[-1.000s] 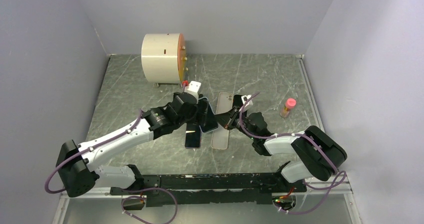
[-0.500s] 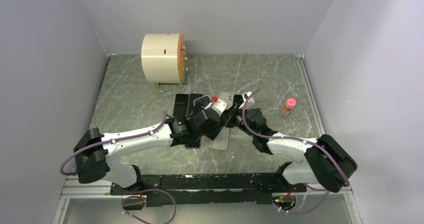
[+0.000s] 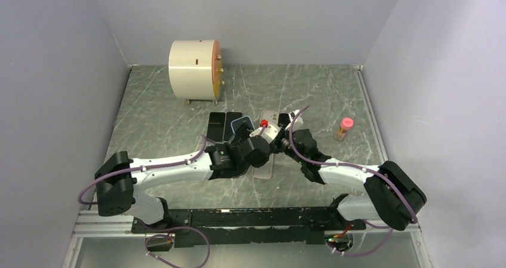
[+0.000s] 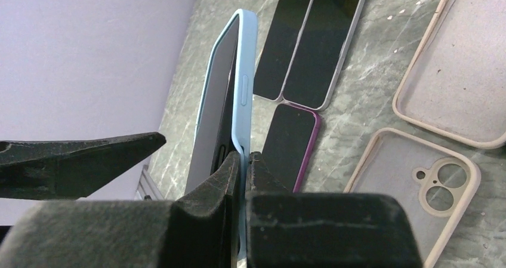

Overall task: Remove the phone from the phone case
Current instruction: Remove the phone case from the phone.

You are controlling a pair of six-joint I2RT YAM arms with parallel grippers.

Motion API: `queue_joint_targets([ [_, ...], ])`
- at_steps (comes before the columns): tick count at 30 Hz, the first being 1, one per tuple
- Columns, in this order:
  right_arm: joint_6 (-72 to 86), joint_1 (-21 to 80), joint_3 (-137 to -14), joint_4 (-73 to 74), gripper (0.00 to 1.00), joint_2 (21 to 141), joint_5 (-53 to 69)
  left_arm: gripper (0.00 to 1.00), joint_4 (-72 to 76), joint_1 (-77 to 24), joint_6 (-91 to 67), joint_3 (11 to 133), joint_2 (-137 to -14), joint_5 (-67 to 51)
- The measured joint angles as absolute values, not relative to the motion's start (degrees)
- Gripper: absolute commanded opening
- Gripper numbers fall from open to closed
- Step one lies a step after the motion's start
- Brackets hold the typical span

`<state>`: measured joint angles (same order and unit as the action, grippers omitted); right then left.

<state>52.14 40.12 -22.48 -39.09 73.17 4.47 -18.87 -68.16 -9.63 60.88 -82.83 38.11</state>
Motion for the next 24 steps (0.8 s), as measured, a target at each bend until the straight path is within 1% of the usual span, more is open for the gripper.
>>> queue_joint_targets([
  [5,52.73,40.14,-22.57,-38.96,0.0,73.23,4.71,0.85,-16.49,-68.75,-8.21,60.88,-85.95,41.47],
  [14,53.01,40.12,-22.57,-36.56,0.0,73.41,4.32,0.8,-16.82,-70.22,-6.7,61.21,-89.1,46.65],
  [18,53.69,40.12,-22.57,-36.8,0.0,73.41,4.4,0.75,-16.82,-70.65,-6.22,61.21,-89.12,48.93],
  [24,54.81,40.12,-22.79,-37.04,0.0,73.36,4.54,0.59,-16.36,-70.96,-5.06,61.21,-89.95,51.46],
])
